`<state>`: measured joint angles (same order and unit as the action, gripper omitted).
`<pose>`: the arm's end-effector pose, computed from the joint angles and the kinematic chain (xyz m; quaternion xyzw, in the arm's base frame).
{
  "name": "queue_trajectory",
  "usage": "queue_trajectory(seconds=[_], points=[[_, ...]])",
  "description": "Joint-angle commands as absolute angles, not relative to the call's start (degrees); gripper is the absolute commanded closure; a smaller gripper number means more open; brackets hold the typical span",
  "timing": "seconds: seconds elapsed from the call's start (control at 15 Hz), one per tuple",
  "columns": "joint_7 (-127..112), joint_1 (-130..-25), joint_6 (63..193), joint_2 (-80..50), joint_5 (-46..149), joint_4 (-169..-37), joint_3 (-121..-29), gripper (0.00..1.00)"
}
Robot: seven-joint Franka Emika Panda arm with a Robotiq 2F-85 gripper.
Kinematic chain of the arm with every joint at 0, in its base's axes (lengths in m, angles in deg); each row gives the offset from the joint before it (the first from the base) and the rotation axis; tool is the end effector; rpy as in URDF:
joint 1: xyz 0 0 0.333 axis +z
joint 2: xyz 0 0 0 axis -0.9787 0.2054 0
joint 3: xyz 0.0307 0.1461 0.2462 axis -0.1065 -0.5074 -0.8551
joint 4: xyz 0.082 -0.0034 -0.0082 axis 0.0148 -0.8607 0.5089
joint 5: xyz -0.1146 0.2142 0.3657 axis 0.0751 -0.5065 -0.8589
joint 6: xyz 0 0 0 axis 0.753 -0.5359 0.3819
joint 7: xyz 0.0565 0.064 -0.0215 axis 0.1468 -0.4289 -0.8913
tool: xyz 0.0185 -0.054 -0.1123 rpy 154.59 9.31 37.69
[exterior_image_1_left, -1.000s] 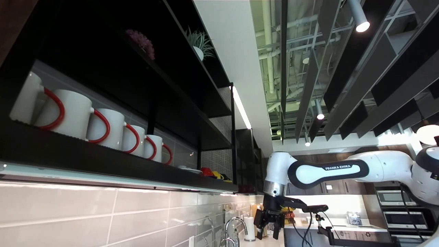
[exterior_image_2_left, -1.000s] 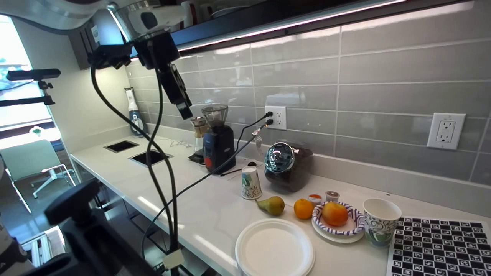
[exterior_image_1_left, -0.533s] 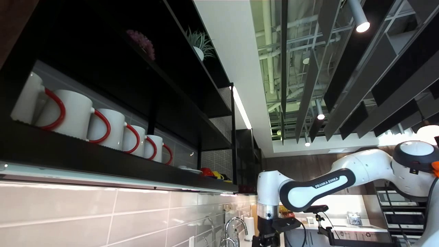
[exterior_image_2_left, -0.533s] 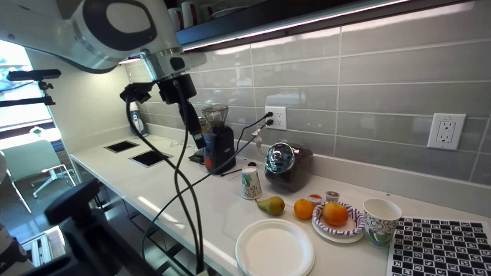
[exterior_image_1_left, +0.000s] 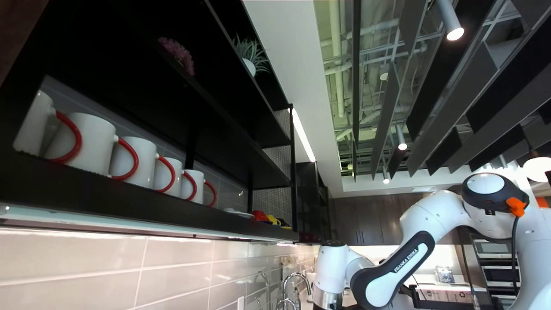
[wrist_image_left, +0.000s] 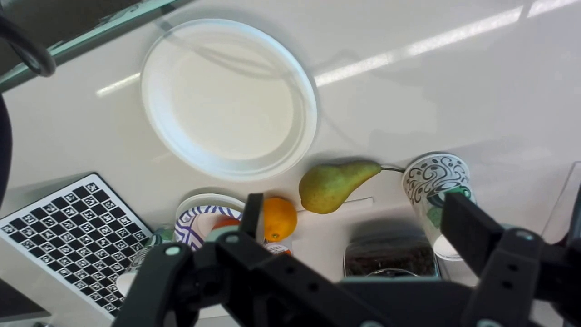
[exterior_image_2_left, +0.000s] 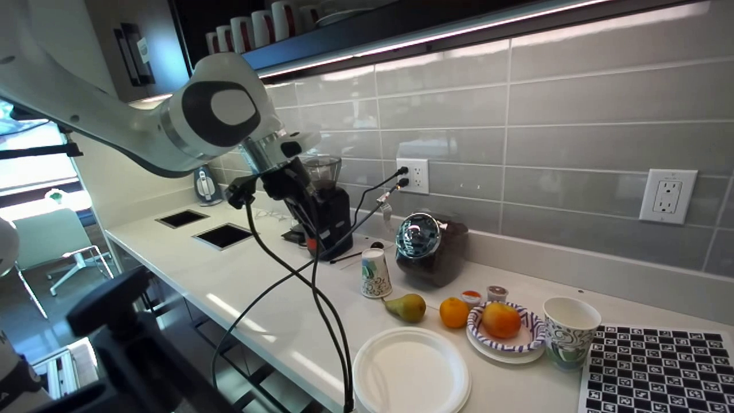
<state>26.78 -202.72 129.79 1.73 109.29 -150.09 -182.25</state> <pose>0.4965 -0.1695 0.2933 0.9715 -0.1584 0.1501 0.0923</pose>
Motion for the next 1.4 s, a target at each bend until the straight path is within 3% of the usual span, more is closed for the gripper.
queue_trajectory(seconds=[0.0,0.2,0.6,1.0,1.27,1.33], points=[[25.24,-203.82,132.61,-1.17,106.59,-150.37,-182.41,0.0],[25.21,-203.82,132.85,-1.2,106.55,-150.37,-182.3,0.0],[24.97,-196.27,133.68,-12.3,104.29,-150.81,-172.89,0.0],[21.49,-179.11,147.18,-21.93,105.42,-154.0,-152.43,0.0],[29.35,-170.79,141.95,-11.71,120.77,-151.22,-143.25,0.0],[23.46,-165.49,148.52,-21.36,109.98,-153.46,-137.68,0.0]])
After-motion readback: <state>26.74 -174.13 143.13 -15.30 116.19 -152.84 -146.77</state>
